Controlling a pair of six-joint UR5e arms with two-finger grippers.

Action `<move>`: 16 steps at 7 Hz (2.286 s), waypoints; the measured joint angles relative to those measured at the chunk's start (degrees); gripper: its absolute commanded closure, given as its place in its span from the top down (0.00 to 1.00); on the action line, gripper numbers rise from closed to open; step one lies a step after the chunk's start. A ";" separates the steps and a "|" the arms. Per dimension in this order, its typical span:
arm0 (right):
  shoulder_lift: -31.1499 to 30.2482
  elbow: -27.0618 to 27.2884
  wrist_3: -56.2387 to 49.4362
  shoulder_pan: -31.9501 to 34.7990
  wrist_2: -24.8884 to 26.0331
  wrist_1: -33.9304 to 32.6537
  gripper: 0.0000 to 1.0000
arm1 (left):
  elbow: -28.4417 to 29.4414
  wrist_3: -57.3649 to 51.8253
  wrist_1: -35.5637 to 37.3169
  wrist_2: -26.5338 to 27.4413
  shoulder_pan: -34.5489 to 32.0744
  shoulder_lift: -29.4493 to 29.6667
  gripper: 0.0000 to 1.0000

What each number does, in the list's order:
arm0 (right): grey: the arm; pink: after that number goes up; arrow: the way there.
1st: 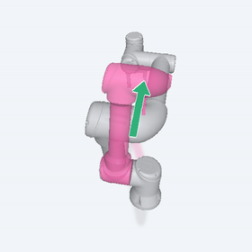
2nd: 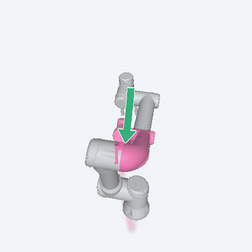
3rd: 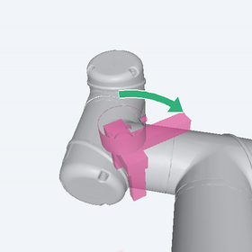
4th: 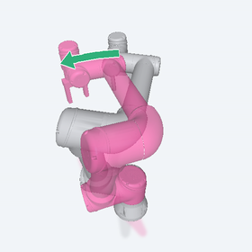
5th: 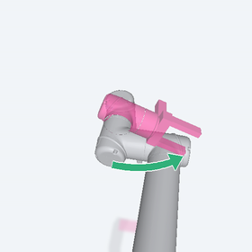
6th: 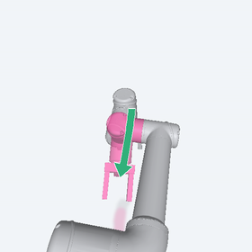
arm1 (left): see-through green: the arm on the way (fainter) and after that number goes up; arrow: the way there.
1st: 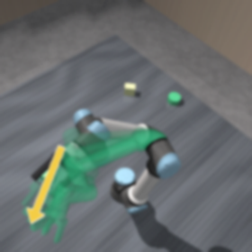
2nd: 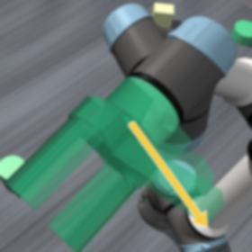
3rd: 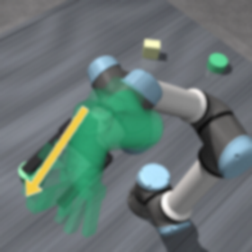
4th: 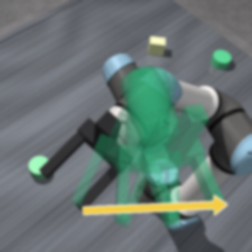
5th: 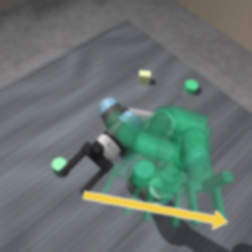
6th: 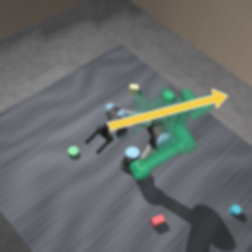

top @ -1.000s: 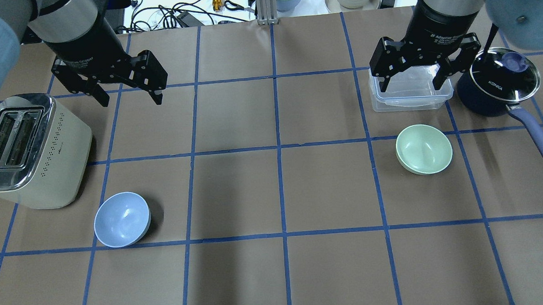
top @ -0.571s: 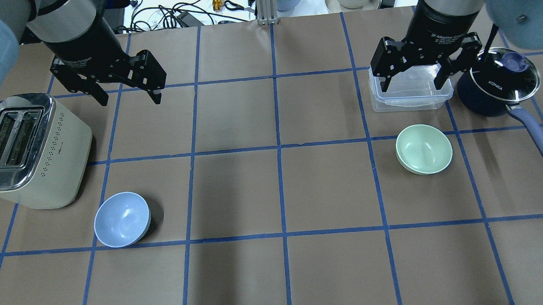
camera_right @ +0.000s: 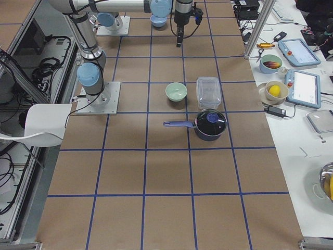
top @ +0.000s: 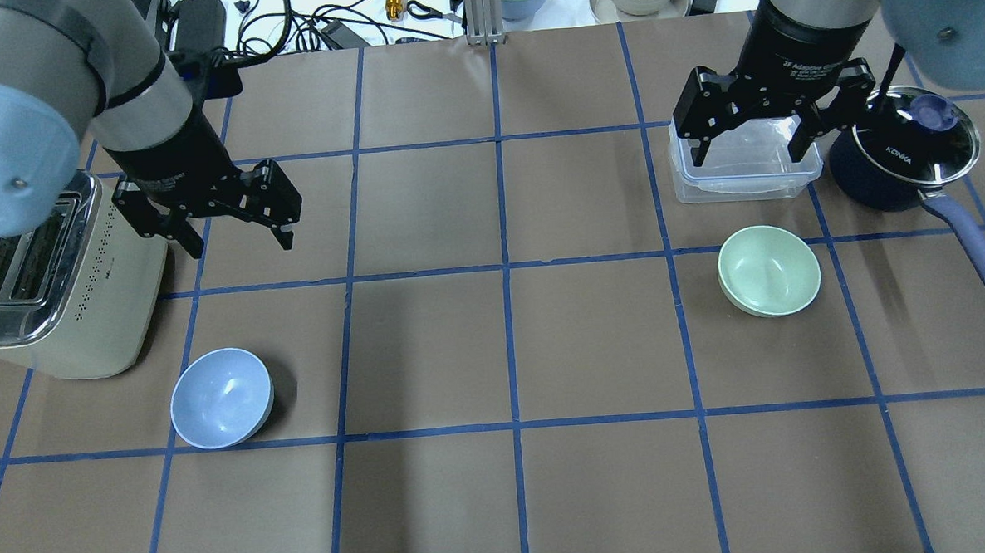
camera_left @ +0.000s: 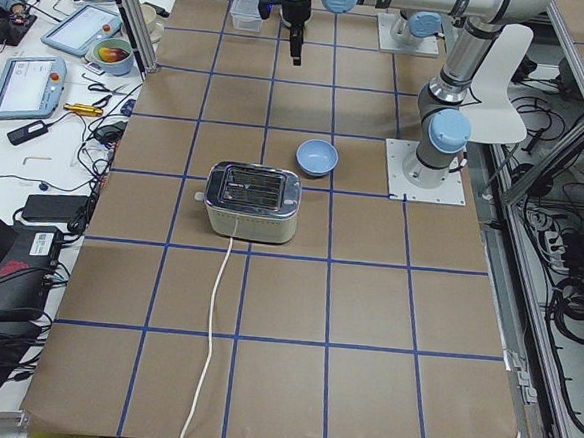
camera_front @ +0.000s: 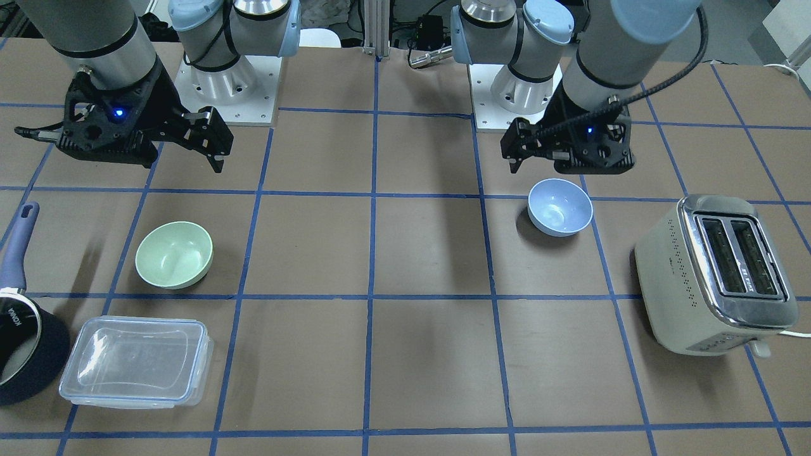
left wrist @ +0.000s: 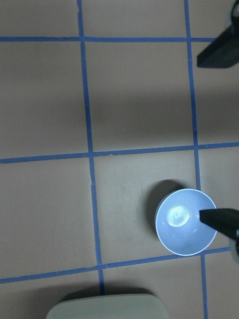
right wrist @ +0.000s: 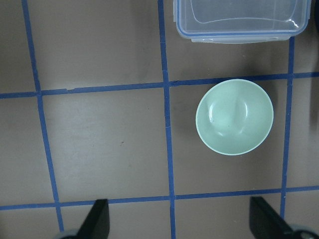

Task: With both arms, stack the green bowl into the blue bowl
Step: 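Lower left gripper toward blue bowl while right gripper moves toward green bowl, then grasp blue bowl rim with left gripper while right gripper grasps green bowl, then lift blue bowl toward table center with left gripper while right lifts green bowl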

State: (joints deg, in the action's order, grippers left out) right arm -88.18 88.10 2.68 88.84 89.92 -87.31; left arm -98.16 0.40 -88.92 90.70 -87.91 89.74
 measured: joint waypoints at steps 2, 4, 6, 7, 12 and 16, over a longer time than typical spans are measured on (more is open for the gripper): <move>1.48 0.48 -1.27 -7.15 -0.45 -0.90 1.00 | -12.02 0.38 9.94 0.23 2.51 0.17 1.00; 5.95 3.75 -4.80 -14.43 -0.56 -6.07 1.00 | -20.52 0.15 18.31 1.33 5.08 1.14 1.00; 8.76 11.44 -8.54 -16.84 -0.86 -19.13 1.00 | -26.94 0.44 25.57 3.61 6.07 2.71 0.86; 9.30 15.57 -9.98 -17.10 -0.86 -23.63 1.00 | -29.74 0.49 30.09 4.01 6.32 3.36 0.01; 14.70 25.59 -20.18 -21.19 -1.11 -32.75 0.11 | -31.84 -0.32 34.46 5.12 5.99 4.81 0.00; 14.98 26.98 -21.15 -21.66 -1.14 -31.51 0.00 | -17.22 6.16 30.21 1.65 -4.28 7.36 0.00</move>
State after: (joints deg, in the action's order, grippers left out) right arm -73.20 115.08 -18.47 67.19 88.78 -118.82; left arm -115.37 6.56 -58.72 92.34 -92.19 97.10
